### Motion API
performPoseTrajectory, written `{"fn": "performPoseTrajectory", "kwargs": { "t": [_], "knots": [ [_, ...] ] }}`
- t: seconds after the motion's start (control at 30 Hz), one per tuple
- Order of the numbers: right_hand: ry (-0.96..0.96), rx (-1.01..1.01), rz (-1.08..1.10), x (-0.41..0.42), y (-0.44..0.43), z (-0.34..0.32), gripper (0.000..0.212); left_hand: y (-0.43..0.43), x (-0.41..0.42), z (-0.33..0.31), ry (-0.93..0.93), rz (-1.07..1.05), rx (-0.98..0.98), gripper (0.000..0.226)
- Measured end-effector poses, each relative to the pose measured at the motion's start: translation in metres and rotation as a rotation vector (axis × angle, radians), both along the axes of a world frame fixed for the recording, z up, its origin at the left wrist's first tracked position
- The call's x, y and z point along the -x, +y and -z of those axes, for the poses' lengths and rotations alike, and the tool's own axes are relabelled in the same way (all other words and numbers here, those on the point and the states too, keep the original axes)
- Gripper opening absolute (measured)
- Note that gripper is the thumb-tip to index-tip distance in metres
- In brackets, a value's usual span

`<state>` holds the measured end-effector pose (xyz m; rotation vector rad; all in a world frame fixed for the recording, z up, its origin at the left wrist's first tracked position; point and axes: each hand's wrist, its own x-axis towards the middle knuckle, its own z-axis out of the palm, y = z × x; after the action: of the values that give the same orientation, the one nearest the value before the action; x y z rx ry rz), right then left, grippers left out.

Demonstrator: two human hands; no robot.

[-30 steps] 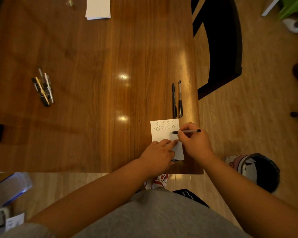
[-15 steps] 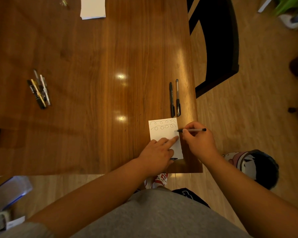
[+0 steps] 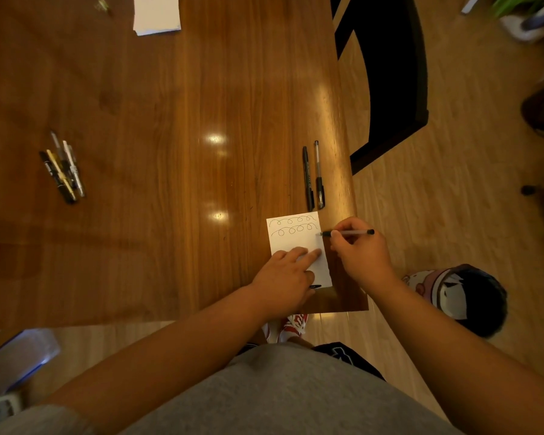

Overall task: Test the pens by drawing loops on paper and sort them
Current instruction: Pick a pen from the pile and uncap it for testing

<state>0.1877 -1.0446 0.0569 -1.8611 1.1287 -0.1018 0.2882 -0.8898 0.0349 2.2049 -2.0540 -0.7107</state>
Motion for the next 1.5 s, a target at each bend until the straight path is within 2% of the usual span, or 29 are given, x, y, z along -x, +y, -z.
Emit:
{"fn": "performPoseTrajectory", "kwargs": {
  "t": [0.3,0.47,0.63,0.77,0.93,1.07,1.27,1.37,1.5],
  "knots": [
    [0.023,-0.042,0.070,0.019,0.003,-0.012,0.007,-0.002,-0.002,-0.006,0.019,-0.007,-0.051,0.041],
    [-0.064,-0.195,0.244,0.040,0.011,-0.041,0.008,-0.007,-0.010,-0.016,0.188,-0.099,-0.080,0.037],
    [-0.174,-0.372,0.370,0.059,0.032,-0.069,0.012,0.002,-0.017,-0.027,0.263,-0.112,0.034,0.031],
    [-0.253,-0.387,0.421,0.063,0.051,-0.083,0.020,0.010,-0.019,-0.043,0.347,-0.133,0.017,0.024],
    [-0.367,-0.308,0.520,0.068,0.056,-0.098,0.026,0.010,-0.020,-0.064,0.446,-0.134,-0.021,0.014],
    [-0.402,-0.312,0.492,0.073,0.059,-0.105,0.033,0.001,-0.016,-0.081,0.507,-0.093,-0.006,0.008],
    [-0.422,-0.335,0.500,0.084,0.061,-0.110,0.026,-0.016,-0.001,-0.099,0.552,-0.021,0.008,0.004],
    [-0.468,-0.389,0.569,0.093,0.057,-0.110,0.014,-0.028,0.011,-0.107,0.634,-0.010,-0.018,0.012],
    [-0.536,-0.445,0.671,0.112,0.047,-0.109,0.015,-0.049,0.033,-0.119,0.815,-0.043,-0.069,0.024]
  ]
}}
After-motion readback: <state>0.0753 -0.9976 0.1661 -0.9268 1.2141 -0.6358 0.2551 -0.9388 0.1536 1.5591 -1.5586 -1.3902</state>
